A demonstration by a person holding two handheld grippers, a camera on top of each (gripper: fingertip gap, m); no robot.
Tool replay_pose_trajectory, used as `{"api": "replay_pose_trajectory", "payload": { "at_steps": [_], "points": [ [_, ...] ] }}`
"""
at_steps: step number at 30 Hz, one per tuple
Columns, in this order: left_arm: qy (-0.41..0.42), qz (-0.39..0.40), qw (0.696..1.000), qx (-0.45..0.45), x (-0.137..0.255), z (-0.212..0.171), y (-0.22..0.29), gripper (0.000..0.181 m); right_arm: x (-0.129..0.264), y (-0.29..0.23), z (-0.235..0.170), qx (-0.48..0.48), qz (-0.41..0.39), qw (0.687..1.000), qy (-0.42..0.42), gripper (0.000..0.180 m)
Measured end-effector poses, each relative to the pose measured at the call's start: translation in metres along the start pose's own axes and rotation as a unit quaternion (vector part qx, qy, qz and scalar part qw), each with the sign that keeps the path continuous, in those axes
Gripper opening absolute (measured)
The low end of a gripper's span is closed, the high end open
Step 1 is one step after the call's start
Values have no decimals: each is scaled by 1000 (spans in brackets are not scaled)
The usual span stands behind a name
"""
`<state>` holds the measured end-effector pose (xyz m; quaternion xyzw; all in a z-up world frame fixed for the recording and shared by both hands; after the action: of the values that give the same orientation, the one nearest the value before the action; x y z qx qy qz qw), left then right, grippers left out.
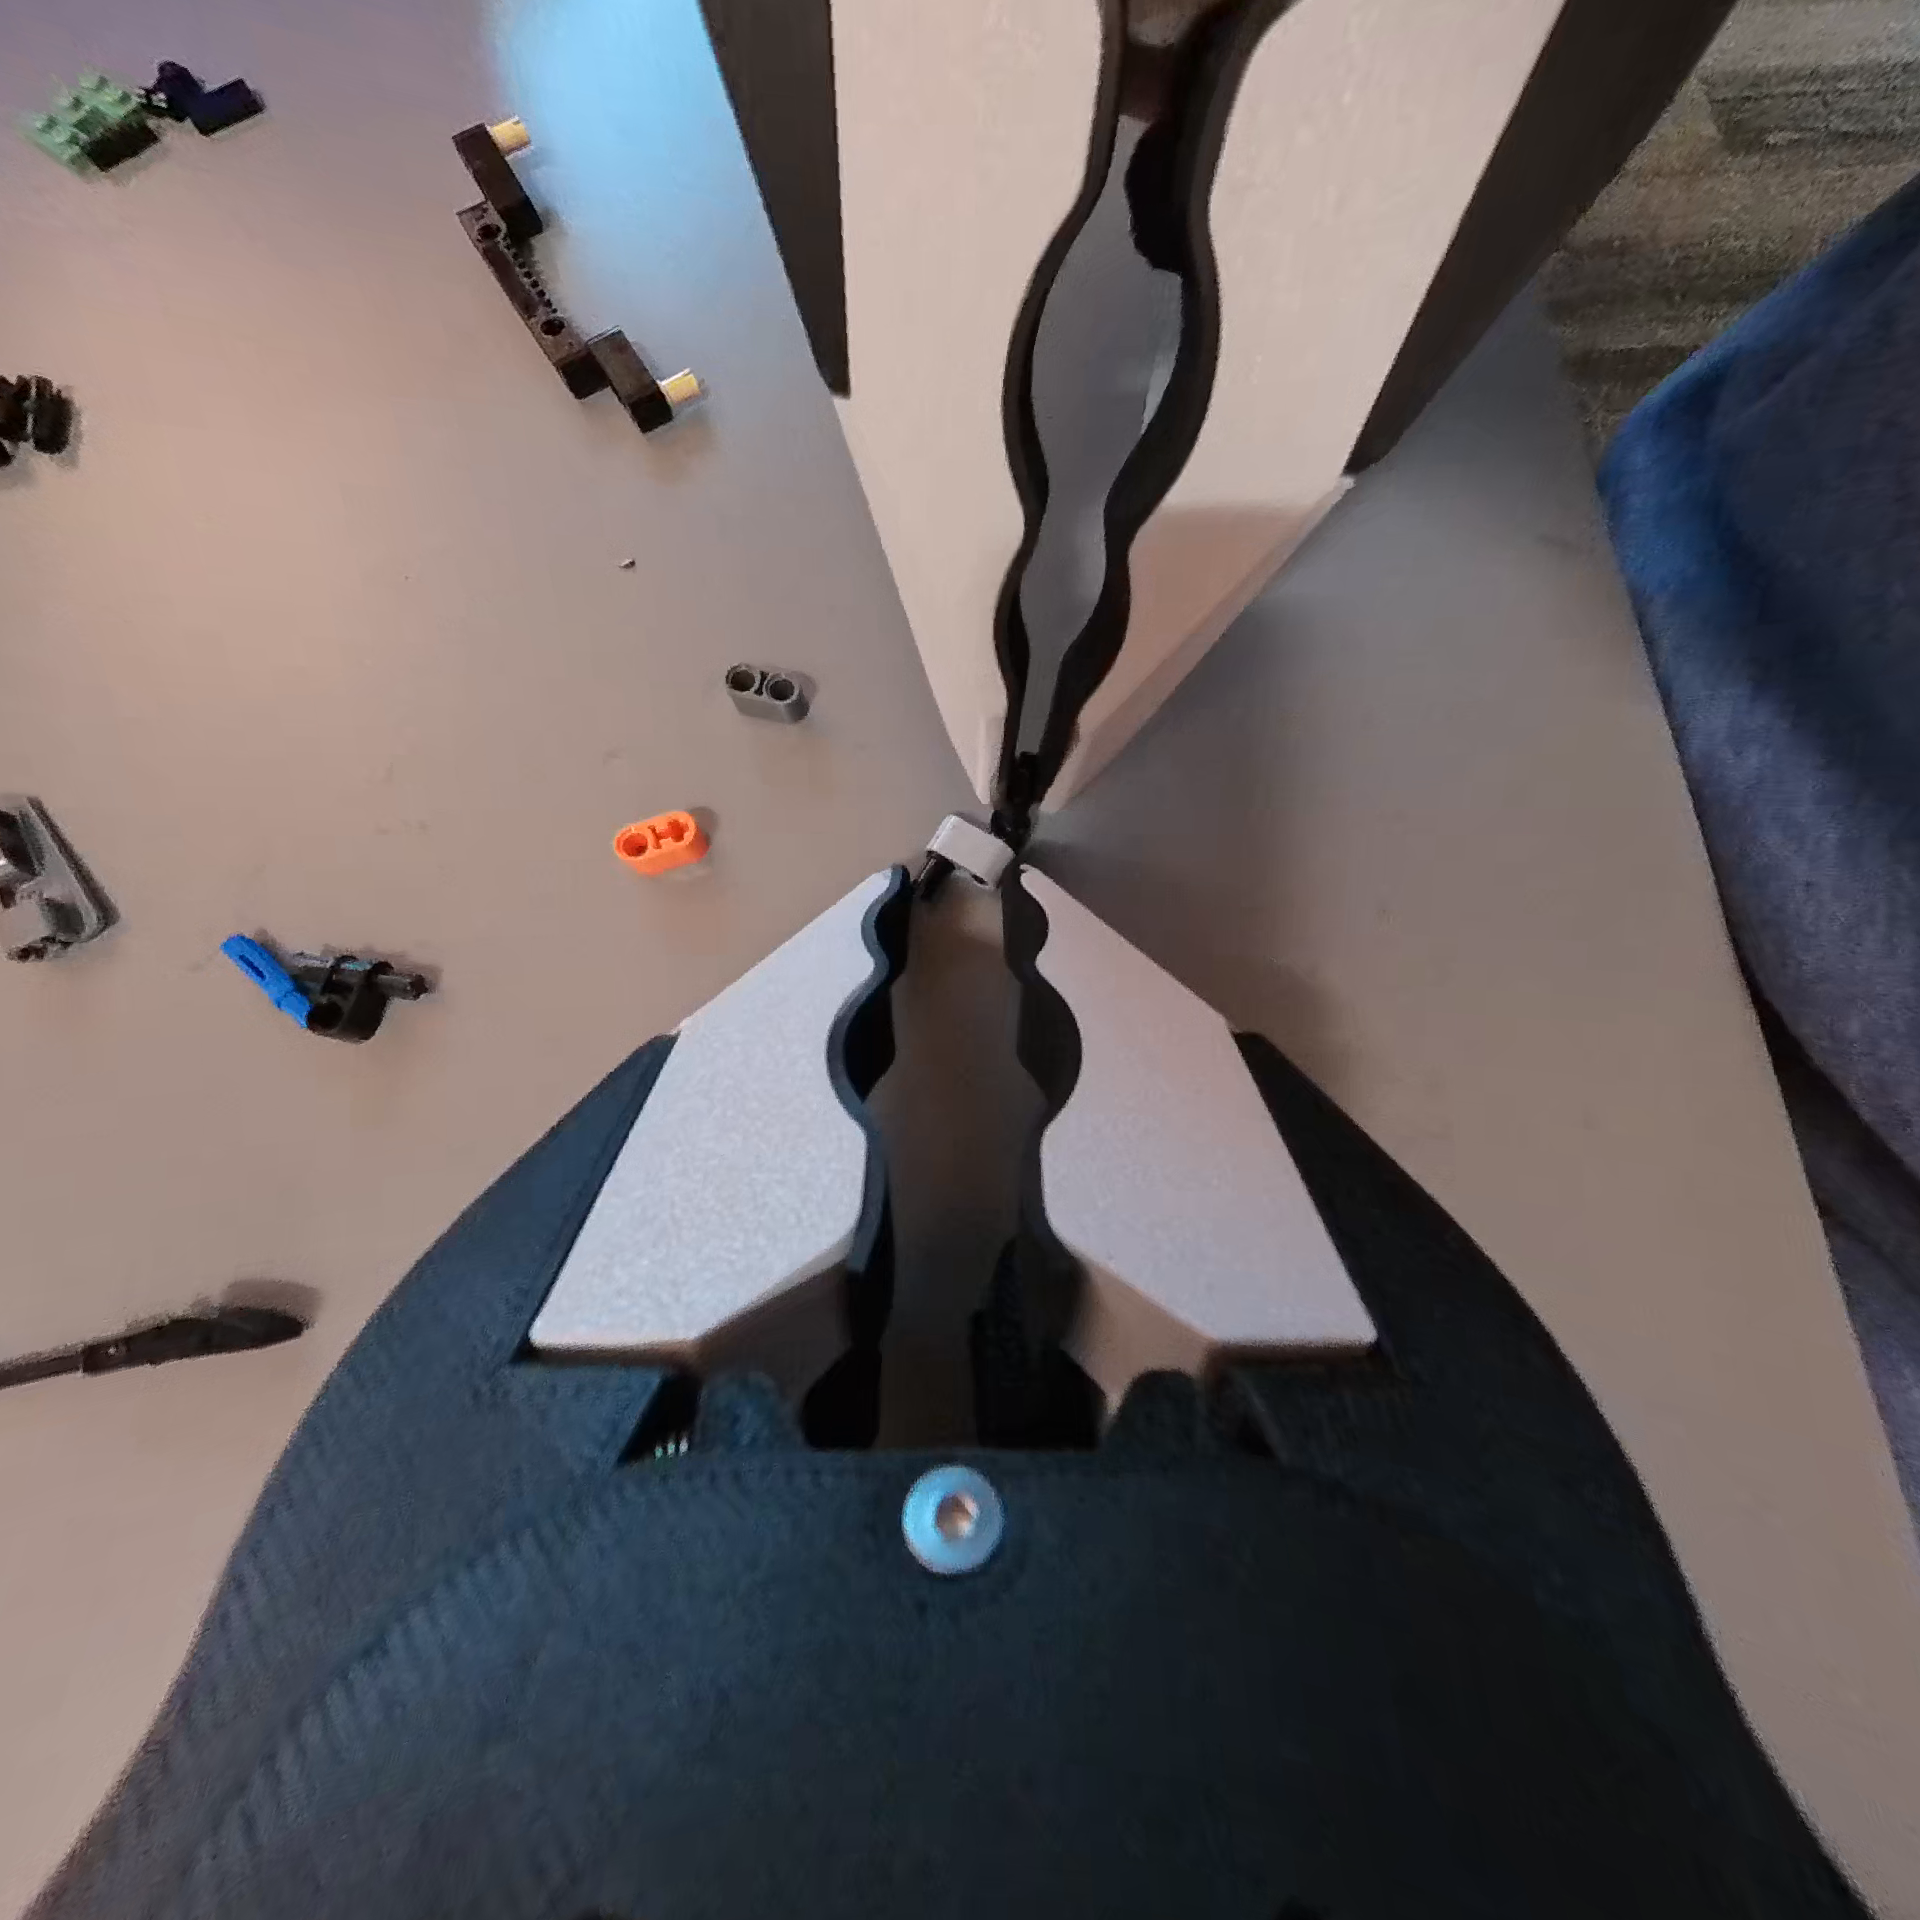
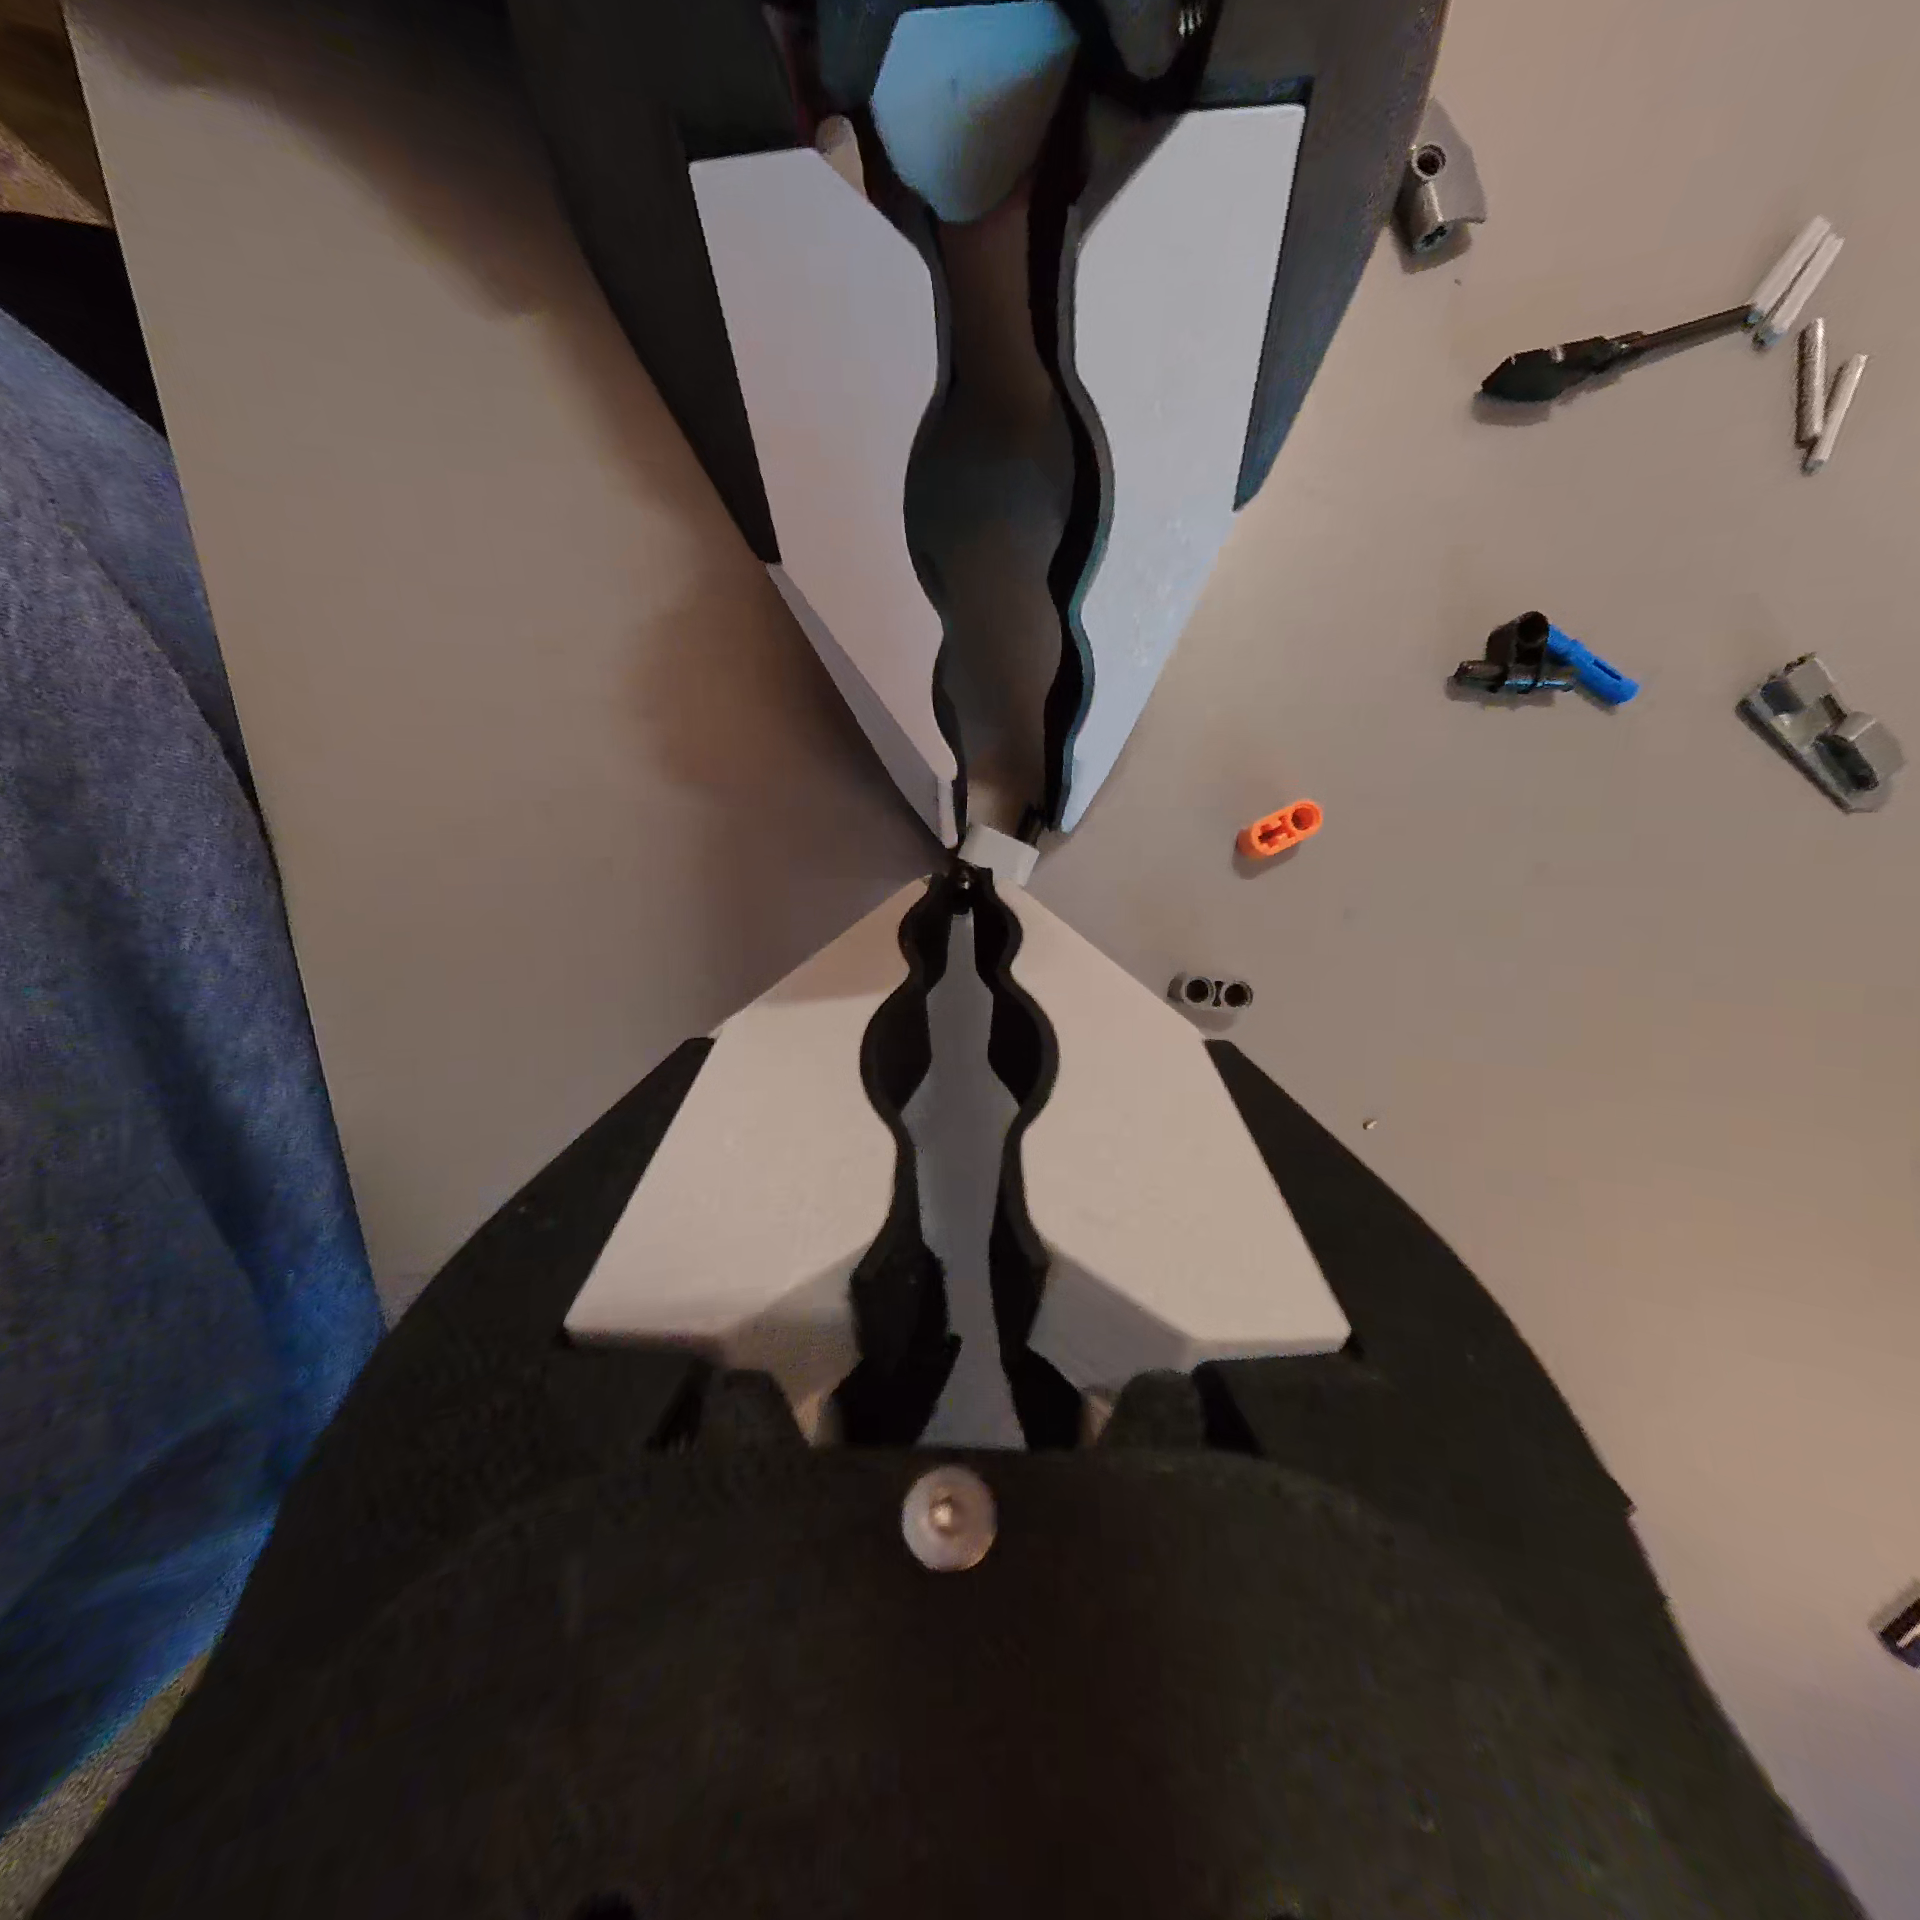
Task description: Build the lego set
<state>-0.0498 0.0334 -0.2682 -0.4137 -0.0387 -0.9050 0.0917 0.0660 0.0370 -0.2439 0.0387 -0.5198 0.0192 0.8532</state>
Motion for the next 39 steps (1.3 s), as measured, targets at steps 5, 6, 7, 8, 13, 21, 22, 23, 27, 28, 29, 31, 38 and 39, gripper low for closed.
{"api": "replay_pose_trajectory", "payload": {
  "at_steps": [5, 6, 7, 8, 13, 21, 22, 23, 27, 28, 29, 31, 38, 39],
  "points": [
    [0, -5, 1000, -3, 0, 0, -1, 16, -1, -1, 5, 37, -8, 999, -35, 3],
    [0, -7, 1000, -3, 0, 0, -1, 16, -1, -1, 6, 45, -10, 998, -44, 3],
    [0, -9, 1000, -3, 0, 0, -2, 16, -1, -2, 8, 59, -14, 997, -55, 3],
    [0, -11, 1000, -5, 0, 1, -2, 16, -1, -3, 10, 71, -15, 995, -64, 3],
    [1, -29, 1000, -9, 0, 1, -5, 16, -3, -3, 17, 135, -6, 985, -106, 2],
    [2, -81, 997, 4, -1, 1, -14, 15, -8, 0, 26, 220, 25, 963, -155, 2],
    [2, -83, 997, 5, -1, 1, -14, 15, -8, 0, 27, 228, 29, 960, -160, 2],
    [2, -85, 996, 7, -1, 1, -15, 15, -9, 1, 27, 230, 36, 959, -162, 2],
    [3, -93, 996, 14, -1, 1, -16, 15, -10, 6, 28, 228, 63, 958, -164, 1],
    [3, -95, 995, 15, -1, 1, -16, 15, -10, 7, 28, 219, 68, 960, -159, 2],
    [3, -97, 995, 17, -1, 1, -17, 15, -10, 7, 27, 217, 67, 962, -154, 2],
    [3, -102, 995, 21, -1, 1, -17, 15, -9, 9, 24, 196, 71, 968, -138, 2],
    [52, -83, 992, 78, 20, -6, -30, 31, 15, 26, 9, 45, 64, 996, 48, 3],
    [64, -67, 993, 79, 25, -7, -31, 34, 22, 30, 8, 10, 73, 993, 91, 3]
  ]
}}
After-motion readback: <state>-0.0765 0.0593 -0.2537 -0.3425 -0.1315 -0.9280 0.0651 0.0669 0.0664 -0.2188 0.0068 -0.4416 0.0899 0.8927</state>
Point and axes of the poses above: each gripper's, where its closed fingertips meet, x back along the fingers, z out of its top, y = z × x across the jaws, the point moved 9 cm from there along x, back along the fingers, and after that the axes turned 5 degrees about -y, right-handed, at the moved point
